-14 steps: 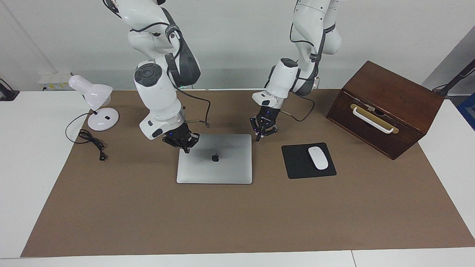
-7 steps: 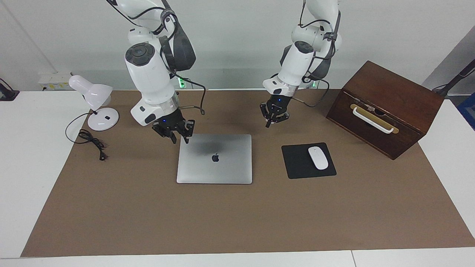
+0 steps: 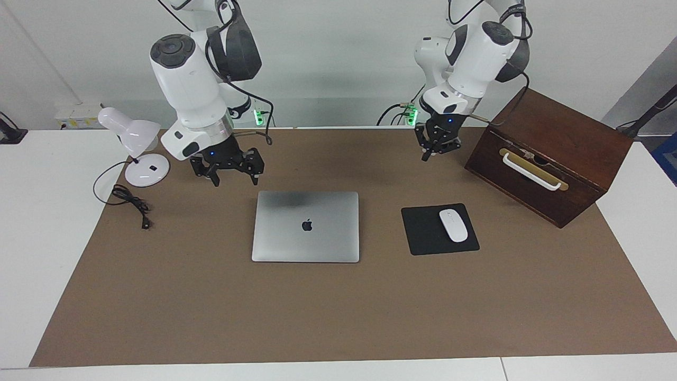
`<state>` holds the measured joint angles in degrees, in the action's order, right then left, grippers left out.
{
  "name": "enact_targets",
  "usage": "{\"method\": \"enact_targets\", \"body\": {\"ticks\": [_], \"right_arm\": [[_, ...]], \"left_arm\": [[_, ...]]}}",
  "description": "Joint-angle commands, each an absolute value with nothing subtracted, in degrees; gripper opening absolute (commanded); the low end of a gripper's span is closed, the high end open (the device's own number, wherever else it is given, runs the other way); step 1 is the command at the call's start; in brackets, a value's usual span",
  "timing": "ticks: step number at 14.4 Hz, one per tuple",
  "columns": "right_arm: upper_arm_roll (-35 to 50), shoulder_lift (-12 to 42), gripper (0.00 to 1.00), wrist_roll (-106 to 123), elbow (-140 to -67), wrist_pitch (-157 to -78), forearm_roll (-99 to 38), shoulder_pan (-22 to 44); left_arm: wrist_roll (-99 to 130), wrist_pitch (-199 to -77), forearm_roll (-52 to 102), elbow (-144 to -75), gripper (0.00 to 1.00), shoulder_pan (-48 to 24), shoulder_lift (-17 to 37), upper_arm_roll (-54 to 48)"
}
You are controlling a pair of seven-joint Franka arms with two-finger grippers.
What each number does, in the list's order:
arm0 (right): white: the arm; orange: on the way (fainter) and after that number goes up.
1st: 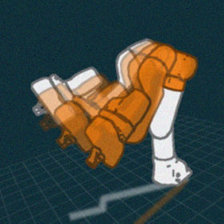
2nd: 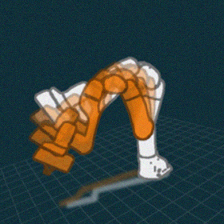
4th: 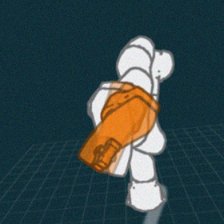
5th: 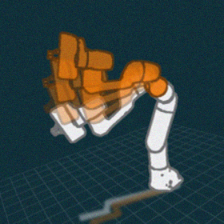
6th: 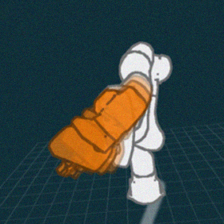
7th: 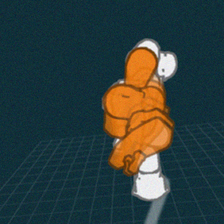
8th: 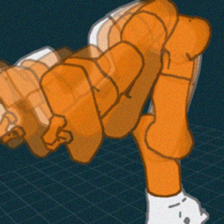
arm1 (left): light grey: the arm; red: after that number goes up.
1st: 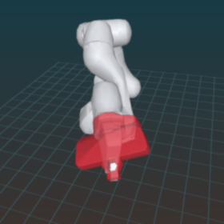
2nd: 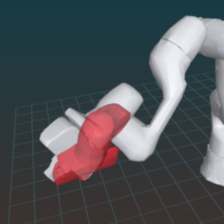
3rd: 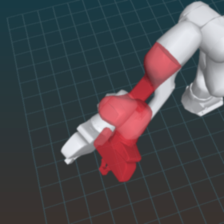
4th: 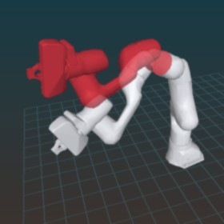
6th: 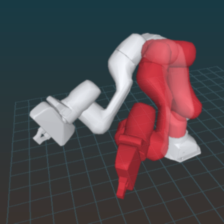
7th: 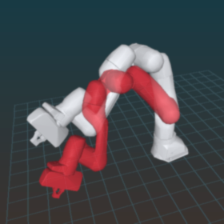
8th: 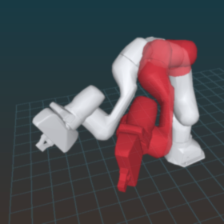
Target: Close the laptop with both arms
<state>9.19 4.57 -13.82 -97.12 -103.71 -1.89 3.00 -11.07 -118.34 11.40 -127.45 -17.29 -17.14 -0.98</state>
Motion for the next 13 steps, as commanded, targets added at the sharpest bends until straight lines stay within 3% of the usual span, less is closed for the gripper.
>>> {"method": "enact_targets", "body": {"ticks": [1,3,5,13], "right_arm": [[8.61,1.59,1.0,-12.39,-97.73,-100.74,-0.88,2.37],[8.44,0.27,1.0,-12.39,-97.82,-99.06,-0.88,2.37],[7.48,-0.17,1.0,-12.22,-97.91,-97.66,-0.88,2.46],[5.54,-1.58,1.0,-8.96,-97.3,-96.59,-1.76,2.72]], "left_arm": [[-11.69,-111.64,9.58,-122.71,0.15,-12.67,-16.17,-1.58],[-11.25,-109.26,9.41,-121.12,0.54,-9.34,-16.17,-1.49],[-11.08,-109.07,7.3,-119.8,1.0,-7.57,-16.17,-1.58],[-6.25,-105.32,5.54,-112.08,1.0,-0.54,-14.07,-1.49]]}}
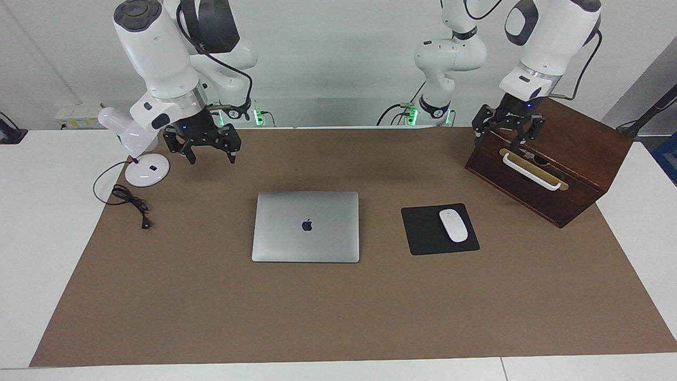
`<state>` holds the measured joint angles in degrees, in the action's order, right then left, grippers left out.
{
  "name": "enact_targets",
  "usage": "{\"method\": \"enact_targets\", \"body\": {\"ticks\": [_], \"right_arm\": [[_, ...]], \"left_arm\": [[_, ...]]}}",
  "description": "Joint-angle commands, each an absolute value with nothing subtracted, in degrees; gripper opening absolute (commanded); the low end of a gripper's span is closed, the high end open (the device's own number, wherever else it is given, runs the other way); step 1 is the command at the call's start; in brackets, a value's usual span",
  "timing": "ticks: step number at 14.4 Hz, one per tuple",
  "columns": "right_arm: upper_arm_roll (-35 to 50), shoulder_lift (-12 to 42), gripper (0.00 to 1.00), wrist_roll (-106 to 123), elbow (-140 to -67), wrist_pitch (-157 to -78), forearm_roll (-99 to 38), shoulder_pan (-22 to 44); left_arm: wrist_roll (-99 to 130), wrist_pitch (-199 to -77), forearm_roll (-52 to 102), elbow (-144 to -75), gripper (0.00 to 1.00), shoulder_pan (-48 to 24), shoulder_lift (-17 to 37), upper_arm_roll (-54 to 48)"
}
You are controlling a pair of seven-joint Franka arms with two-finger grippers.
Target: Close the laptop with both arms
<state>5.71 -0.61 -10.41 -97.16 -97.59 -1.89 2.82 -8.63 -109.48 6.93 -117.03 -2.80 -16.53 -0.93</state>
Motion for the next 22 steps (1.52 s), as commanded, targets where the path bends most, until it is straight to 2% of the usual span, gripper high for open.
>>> {"method": "enact_targets", "body": {"ticks": [1,4,6,11,14,22], "right_arm": [[5.28,-1.41,1.0,-8.79,-97.03,-97.11,-1.76,2.72],[4.4,-0.79,1.0,-8.96,-95.19,-97.47,-1.85,2.38],[3.61,-0.44,1.0,-8.79,-95.19,-97.56,-1.85,1.5],[1.06,1.4,1.0,-8.26,-90.8,-92.47,-1.32,0.88],[0.26,1.32,1.0,-5.89,-90.79,-91.32,-1.23,0.97],[1.14,1.32,1.0,-6.42,-90.97,-92.11,-0.88,1.49]], "left_arm": [[-5.89,-102.6,5.45,-108.93,1.0,0.34,-12.5,-1.49],[-5.8,-92.49,2.82,-98.91,1.0,0.44,-8.1,-1.49],[-5.63,-89.22,2.72,-95.55,1.0,0.53,-6.51,-1.49],[-3.96,-89.56,2.55,-94.92,1.0,0.0,-3.96,-1.58],[-4.04,-89.92,1.67,-94.75,1.0,-0.09,-3.78,-1.67],[-4.39,-89.82,-0.79,-94.66,1.0,-0.35,-3.69,-1.85]]}}
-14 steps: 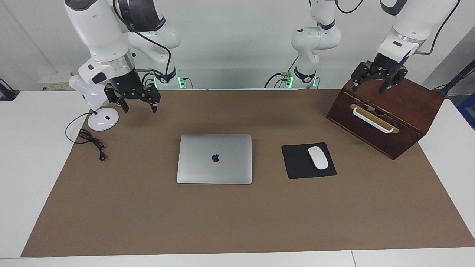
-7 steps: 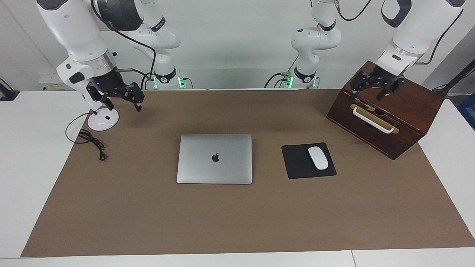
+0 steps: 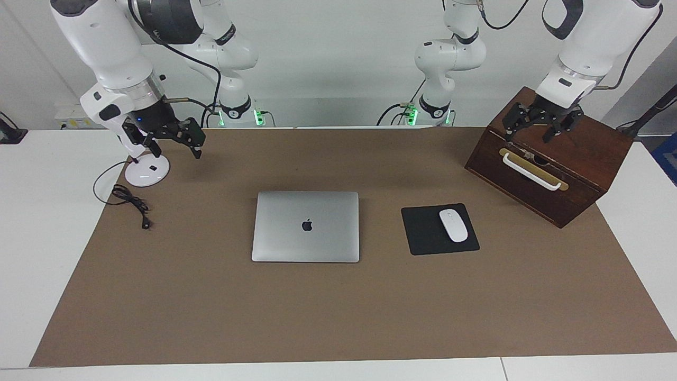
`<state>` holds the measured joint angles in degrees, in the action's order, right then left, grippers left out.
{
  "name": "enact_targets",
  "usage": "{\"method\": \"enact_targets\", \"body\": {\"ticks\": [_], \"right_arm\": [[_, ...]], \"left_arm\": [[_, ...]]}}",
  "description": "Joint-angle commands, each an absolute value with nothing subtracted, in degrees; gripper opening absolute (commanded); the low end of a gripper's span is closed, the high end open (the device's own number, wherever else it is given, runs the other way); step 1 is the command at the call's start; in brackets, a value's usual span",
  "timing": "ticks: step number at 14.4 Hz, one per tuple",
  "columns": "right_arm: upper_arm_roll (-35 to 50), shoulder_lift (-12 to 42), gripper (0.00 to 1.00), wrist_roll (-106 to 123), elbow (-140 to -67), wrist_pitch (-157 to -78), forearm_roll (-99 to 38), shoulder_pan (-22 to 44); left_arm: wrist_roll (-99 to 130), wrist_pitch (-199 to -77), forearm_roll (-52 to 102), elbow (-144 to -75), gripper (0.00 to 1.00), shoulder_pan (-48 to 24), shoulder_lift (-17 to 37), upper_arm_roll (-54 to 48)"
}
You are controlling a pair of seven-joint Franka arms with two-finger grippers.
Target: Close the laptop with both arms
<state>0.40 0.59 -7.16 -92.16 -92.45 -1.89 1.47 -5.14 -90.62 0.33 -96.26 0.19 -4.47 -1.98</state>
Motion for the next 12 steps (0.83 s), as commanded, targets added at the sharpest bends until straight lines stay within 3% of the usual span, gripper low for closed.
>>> {"method": "enact_targets", "body": {"ticks": [1,12], "right_arm": [[1.14,1.32,1.0,-6.42,-90.97,-92.11,-0.88,1.76],[1.14,1.32,1.0,-6.42,-90.97,-92.11,-0.88,1.93]], "left_arm": [[-4.39,-89.91,-0.7,-94.66,1.0,-0.18,-3.69,-1.85],[-4.39,-90.0,0.09,-94.66,1.0,0.0,-3.6,-1.93]]}}
